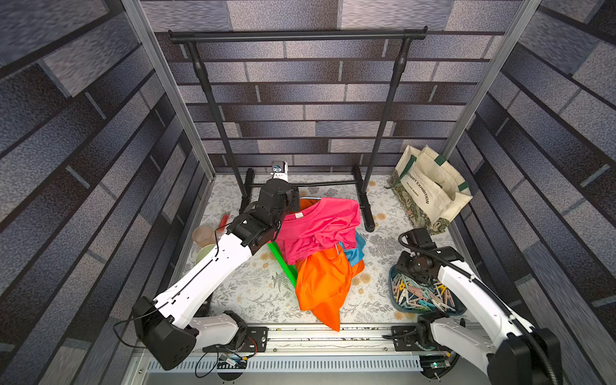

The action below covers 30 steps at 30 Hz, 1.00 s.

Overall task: Use clothespins to secure the t-shirt on both sides of the hanger
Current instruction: Adjust the storage box at the center of the board.

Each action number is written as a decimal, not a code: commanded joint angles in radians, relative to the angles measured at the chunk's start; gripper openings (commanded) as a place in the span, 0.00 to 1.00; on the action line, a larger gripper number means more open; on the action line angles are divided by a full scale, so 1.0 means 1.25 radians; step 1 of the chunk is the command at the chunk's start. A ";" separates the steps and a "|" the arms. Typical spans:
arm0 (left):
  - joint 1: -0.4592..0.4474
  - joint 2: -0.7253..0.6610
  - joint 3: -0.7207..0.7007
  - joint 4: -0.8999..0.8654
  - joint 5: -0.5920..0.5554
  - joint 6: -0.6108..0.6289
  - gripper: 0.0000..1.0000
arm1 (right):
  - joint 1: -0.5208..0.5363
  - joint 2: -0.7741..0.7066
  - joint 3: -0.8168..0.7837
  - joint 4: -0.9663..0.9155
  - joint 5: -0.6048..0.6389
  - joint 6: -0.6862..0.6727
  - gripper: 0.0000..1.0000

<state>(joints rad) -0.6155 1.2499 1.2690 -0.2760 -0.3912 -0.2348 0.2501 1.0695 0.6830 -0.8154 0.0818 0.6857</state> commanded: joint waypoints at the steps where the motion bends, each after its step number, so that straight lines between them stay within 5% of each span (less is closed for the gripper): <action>1: 0.004 -0.015 -0.014 0.019 0.020 -0.016 0.01 | -0.008 0.038 -0.007 0.090 -0.055 -0.009 0.44; 12: 0.016 0.005 -0.021 0.026 0.034 -0.031 0.01 | -0.055 0.263 0.160 0.201 -0.034 -0.118 0.41; 18: 0.020 0.009 -0.020 0.015 0.030 -0.033 0.01 | -0.151 0.408 0.282 0.225 -0.087 -0.160 0.35; 30: 0.028 0.005 -0.020 0.011 0.031 -0.038 0.01 | -0.215 0.352 0.277 0.196 -0.132 -0.170 0.42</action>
<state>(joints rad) -0.5869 1.2602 1.2488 -0.2726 -0.3618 -0.2562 -0.0219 1.5661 1.0679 -0.5259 -0.0582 0.4866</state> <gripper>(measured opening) 0.082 0.417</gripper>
